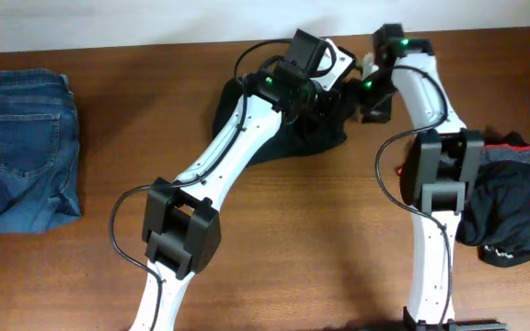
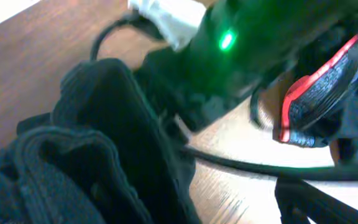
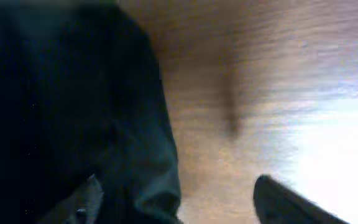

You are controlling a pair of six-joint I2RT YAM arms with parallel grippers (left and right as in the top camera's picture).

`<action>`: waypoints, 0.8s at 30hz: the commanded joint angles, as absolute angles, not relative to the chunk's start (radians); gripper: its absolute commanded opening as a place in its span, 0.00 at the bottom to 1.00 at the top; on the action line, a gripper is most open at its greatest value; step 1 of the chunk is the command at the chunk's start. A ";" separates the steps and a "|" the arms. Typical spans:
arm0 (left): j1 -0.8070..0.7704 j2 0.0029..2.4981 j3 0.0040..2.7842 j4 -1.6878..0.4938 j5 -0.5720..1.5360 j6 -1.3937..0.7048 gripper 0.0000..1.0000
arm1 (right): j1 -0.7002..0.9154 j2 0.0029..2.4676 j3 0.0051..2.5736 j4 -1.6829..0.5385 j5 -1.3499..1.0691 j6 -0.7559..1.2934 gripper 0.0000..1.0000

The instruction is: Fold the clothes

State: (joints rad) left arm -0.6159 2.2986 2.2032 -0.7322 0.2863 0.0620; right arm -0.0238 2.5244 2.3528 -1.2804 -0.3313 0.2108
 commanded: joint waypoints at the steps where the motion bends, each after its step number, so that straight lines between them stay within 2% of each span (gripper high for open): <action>1: -0.627 2.308 2.226 -0.709 0.287 0.068 0.99 | -0.083 2.512 2.506 -1.331 -0.356 0.215 0.89; 11: -0.611 2.307 2.321 -0.663 0.291 0.064 0.99 | -0.144 2.512 2.746 -1.504 -0.414 0.125 0.91; 16: -0.495 2.305 2.450 -0.764 0.292 -0.053 0.99 | -0.123 2.512 2.749 -1.527 -0.517 0.050 0.89; 21: -0.285 2.305 2.524 -0.874 0.397 -0.139 0.99 | -0.093 2.498 2.775 -1.526 -0.607 0.006 0.75; 24: -0.169 2.306 2.524 -0.889 0.497 -0.189 0.99 | -0.077 2.489 2.794 -1.528 -0.645 0.007 0.63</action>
